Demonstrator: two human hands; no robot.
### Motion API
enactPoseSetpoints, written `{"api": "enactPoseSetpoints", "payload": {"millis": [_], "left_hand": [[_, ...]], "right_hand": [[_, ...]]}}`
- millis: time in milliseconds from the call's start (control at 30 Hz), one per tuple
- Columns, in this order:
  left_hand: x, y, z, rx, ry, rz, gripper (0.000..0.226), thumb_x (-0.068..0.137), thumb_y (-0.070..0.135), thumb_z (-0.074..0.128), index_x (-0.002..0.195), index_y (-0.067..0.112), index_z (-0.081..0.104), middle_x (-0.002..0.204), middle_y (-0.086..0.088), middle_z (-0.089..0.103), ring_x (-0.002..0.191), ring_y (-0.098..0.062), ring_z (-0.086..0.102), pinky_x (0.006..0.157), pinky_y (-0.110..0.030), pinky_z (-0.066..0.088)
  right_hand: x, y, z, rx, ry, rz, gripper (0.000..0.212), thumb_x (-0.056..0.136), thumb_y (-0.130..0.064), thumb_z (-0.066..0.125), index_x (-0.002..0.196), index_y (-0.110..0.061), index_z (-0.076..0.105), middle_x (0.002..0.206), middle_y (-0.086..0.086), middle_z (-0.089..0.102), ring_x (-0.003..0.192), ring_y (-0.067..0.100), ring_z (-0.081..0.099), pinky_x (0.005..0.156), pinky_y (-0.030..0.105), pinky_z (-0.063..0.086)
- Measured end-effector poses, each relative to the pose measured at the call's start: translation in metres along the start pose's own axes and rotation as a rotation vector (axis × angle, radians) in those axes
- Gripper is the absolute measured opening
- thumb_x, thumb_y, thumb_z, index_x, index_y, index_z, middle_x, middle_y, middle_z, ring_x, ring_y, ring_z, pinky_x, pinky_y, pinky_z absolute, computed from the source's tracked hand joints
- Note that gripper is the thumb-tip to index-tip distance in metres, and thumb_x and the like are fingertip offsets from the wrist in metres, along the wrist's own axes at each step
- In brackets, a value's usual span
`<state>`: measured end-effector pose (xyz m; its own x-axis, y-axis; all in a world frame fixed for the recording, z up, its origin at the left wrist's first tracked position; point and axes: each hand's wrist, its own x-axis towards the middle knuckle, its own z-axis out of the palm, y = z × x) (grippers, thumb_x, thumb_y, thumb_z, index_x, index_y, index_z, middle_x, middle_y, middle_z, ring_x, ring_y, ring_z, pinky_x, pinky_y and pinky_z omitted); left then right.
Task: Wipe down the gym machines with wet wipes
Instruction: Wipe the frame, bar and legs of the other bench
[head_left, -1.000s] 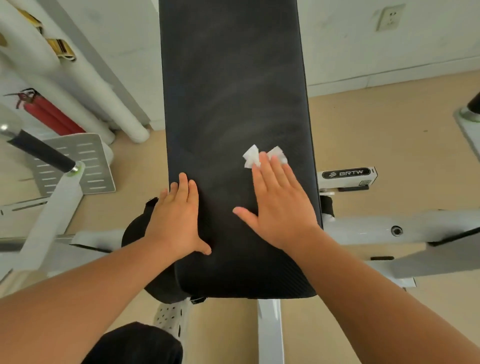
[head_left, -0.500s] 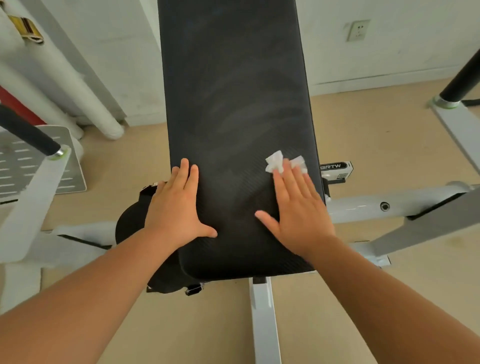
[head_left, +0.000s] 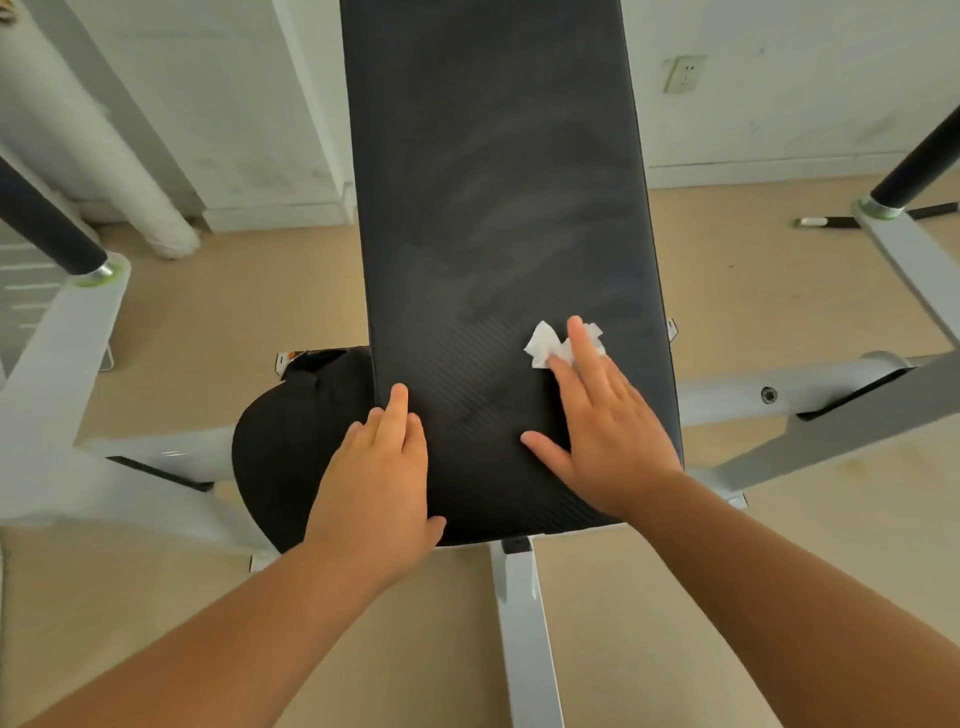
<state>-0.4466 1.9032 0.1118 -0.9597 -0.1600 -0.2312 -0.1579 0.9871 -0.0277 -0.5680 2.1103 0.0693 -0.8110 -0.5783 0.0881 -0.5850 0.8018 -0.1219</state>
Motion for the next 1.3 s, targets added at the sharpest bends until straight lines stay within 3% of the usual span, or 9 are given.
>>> {"api": "enactPoseSetpoints", "payload": {"millis": [167, 333, 433, 600, 833, 967, 1067, 1167, 1300], "left_hand": [[0.001, -0.008, 0.02, -0.096, -0.045, 0.059, 0.123, 0.083, 0.062, 0.067, 0.158, 0.011, -0.016, 0.16, -0.007, -0.036, 0.155, -0.031, -0.013, 0.126, -0.045, 0.009], [0.004, -0.038, 0.011, -0.342, 0.164, 0.019, 0.074, 0.086, 0.038, 0.072, 0.151, 0.02, 0.043, 0.166, 0.003, 0.023, 0.142, -0.023, 0.042, 0.112, -0.038, 0.039], [0.01, -0.049, 0.01, -0.461, 0.235, -0.043, 0.053, 0.088, 0.027, 0.071, 0.139, 0.017, 0.06, 0.149, 0.003, 0.05, 0.123, -0.017, 0.059, 0.092, -0.025, 0.043], [0.012, -0.051, 0.021, -0.456, 0.218, -0.003, 0.053, 0.088, 0.02, 0.066, 0.141, 0.016, 0.058, 0.147, 0.002, 0.048, 0.109, -0.014, 0.062, 0.084, -0.023, 0.049], [0.022, -0.057, 0.025, -0.53, 0.341, -0.014, 0.025, 0.084, 0.004, 0.064, 0.103, 0.013, 0.077, 0.103, 0.001, 0.069, 0.085, -0.019, 0.067, 0.072, -0.03, 0.052], [0.02, -0.053, 0.024, -0.575, 0.333, -0.032, 0.037, 0.088, 0.005, 0.06, 0.123, 0.012, 0.071, 0.115, -0.001, 0.067, 0.094, -0.021, 0.066, 0.08, -0.033, 0.054], [0.02, -0.055, 0.021, -0.583, 0.383, -0.044, 0.024, 0.09, 0.009, 0.059, 0.106, 0.015, 0.075, 0.103, 0.0, 0.068, 0.085, -0.019, 0.065, 0.074, -0.031, 0.053], [0.021, -0.059, 0.015, -0.576, 0.529, -0.054, 0.016, 0.083, 0.013, 0.052, 0.069, 0.015, 0.061, 0.072, 0.003, 0.056, 0.061, -0.019, 0.052, 0.052, -0.037, 0.046], [0.02, -0.057, 0.014, -0.588, 0.597, 0.004, 0.015, 0.083, 0.016, 0.049, 0.075, 0.015, 0.061, 0.073, 0.004, 0.054, 0.063, -0.014, 0.049, 0.055, -0.022, 0.038]], "right_hand": [[0.004, -0.031, 0.012, -0.064, 0.004, 0.028, 0.097, 0.093, -0.071, 0.042, 0.159, -0.002, 0.022, 0.166, 0.018, 0.018, 0.155, 0.037, 0.018, 0.124, 0.051, 0.027], [-0.019, -0.058, 0.031, -0.175, -0.162, -0.476, 0.099, 0.096, -0.078, 0.031, 0.164, -0.008, 0.011, 0.171, 0.012, 0.003, 0.159, 0.028, -0.002, 0.128, 0.046, 0.006], [0.005, -0.037, 0.016, -0.162, -0.13, -0.285, 0.099, 0.096, -0.079, 0.025, 0.164, -0.009, 0.004, 0.172, 0.01, -0.003, 0.159, 0.024, -0.008, 0.129, 0.047, 0.009], [0.064, -0.066, -0.001, -0.068, 0.009, 0.059, 0.099, 0.096, -0.078, 0.02, 0.163, -0.007, 0.002, 0.172, 0.013, -0.003, 0.158, 0.031, -0.004, 0.129, 0.047, 0.004], [0.031, -0.069, 0.028, -0.238, -0.093, -0.527, 0.092, 0.1, -0.072, 0.03, 0.164, -0.01, 0.01, 0.172, 0.01, 0.003, 0.159, 0.028, 0.0, 0.129, 0.045, 0.005], [0.066, -0.05, 0.005, -0.154, 0.031, -0.073, 0.094, 0.099, -0.072, 0.024, 0.163, -0.006, 0.01, 0.171, 0.014, 0.004, 0.159, 0.029, 0.0, 0.129, 0.047, 0.01], [0.093, -0.092, 0.005, -0.028, 0.086, 0.118, 0.093, 0.098, -0.07, 0.026, 0.162, -0.004, 0.009, 0.171, 0.017, 0.005, 0.158, 0.034, 0.002, 0.129, 0.049, 0.008], [0.064, -0.12, 0.026, -0.049, 0.034, -0.325, 0.086, 0.099, -0.062, 0.035, 0.162, -0.005, 0.02, 0.169, 0.017, 0.018, 0.157, 0.036, 0.009, 0.127, 0.052, 0.013], [0.002, -0.068, 0.034, -0.276, -0.116, -0.687, 0.086, 0.102, -0.067, 0.034, 0.163, -0.009, 0.018, 0.17, 0.011, 0.014, 0.158, 0.027, 0.004, 0.128, 0.044, 0.006]]}}
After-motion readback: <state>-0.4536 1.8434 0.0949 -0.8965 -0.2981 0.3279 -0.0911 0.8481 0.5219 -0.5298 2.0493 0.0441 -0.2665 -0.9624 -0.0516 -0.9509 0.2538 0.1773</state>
